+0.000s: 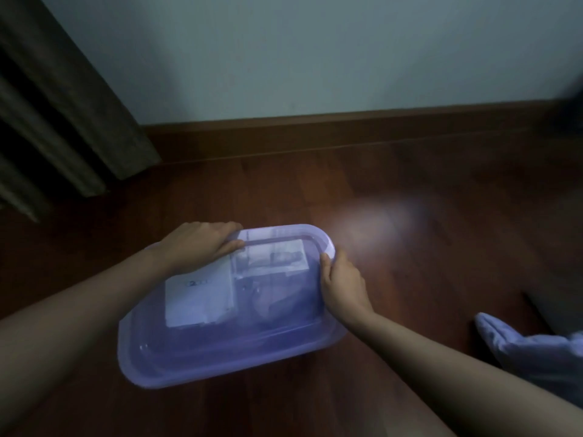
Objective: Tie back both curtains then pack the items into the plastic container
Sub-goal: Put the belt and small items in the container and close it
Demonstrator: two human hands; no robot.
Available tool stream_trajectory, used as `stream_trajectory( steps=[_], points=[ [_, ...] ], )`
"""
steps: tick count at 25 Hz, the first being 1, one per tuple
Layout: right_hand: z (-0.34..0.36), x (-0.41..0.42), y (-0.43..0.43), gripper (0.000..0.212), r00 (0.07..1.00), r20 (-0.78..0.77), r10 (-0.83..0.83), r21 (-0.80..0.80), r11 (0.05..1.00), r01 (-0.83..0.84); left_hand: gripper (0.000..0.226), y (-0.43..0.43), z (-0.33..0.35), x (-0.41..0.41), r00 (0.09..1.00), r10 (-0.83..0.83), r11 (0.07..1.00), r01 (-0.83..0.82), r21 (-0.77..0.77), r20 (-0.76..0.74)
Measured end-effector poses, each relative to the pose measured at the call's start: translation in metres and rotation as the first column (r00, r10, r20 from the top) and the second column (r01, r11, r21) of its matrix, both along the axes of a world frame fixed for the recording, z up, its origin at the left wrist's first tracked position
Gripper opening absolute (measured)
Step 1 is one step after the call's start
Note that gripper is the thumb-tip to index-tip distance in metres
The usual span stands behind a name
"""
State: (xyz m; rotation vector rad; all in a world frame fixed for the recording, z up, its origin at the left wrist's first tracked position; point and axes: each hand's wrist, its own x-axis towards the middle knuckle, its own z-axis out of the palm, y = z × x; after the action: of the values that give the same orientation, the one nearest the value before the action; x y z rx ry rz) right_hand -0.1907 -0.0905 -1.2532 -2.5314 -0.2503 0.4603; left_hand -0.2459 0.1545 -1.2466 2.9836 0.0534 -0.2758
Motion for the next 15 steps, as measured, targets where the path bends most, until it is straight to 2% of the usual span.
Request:
stream_trajectory(
  steps=[4, 8, 9, 10, 11, 13, 15],
  points=[
    [0.000, 0.000, 0.001, 0.041, 1.000, 0.005, -0.005, -0.037, 0.999, 0.005, 0.049, 0.000, -0.006, -0.005, 0.999, 0.030, 0.999, -0.031, 0.044, 0.022],
    [-0.004, 0.001, 0.000, 0.044, 0.994, -0.077, -0.072, 0.024, 0.997, 0.074, 0.064, 0.003, -0.013, -0.010, 0.995, 0.097, 0.989, -0.100, 0.105, 0.029],
    [-0.003, 0.003, -0.001, 0.046, 0.987, -0.128, -0.094, 0.075, 0.992, 0.104, 0.067, 0.008, -0.011, -0.014, 0.983, 0.167, 0.981, -0.173, 0.083, 0.078],
    [-0.003, 0.006, -0.004, 0.049, 0.979, -0.178, -0.104, 0.118, 0.985, 0.126, 0.068, 0.014, -0.008, -0.020, 0.946, 0.306, 0.952, -0.307, -0.013, 0.109],
    [-0.001, 0.007, -0.006, 0.053, 0.971, -0.217, -0.102, 0.143, 0.981, 0.135, 0.066, 0.021, -0.007, -0.030, 0.870, 0.479, 0.874, -0.461, -0.154, 0.114],
    [0.000, 0.005, -0.009, 0.056, 0.964, -0.251, -0.092, 0.144, 0.981, 0.131, 0.068, 0.035, -0.014, -0.059, 0.649, 0.761, 0.585, -0.697, -0.414, -0.016],
    [-0.003, 0.002, -0.011, 0.053, 0.972, -0.219, -0.085, 0.125, 0.986, 0.114, 0.079, 0.036, -0.026, -0.090, 0.479, 0.844, 0.314, -0.806, -0.502, -0.240]
  ],
)
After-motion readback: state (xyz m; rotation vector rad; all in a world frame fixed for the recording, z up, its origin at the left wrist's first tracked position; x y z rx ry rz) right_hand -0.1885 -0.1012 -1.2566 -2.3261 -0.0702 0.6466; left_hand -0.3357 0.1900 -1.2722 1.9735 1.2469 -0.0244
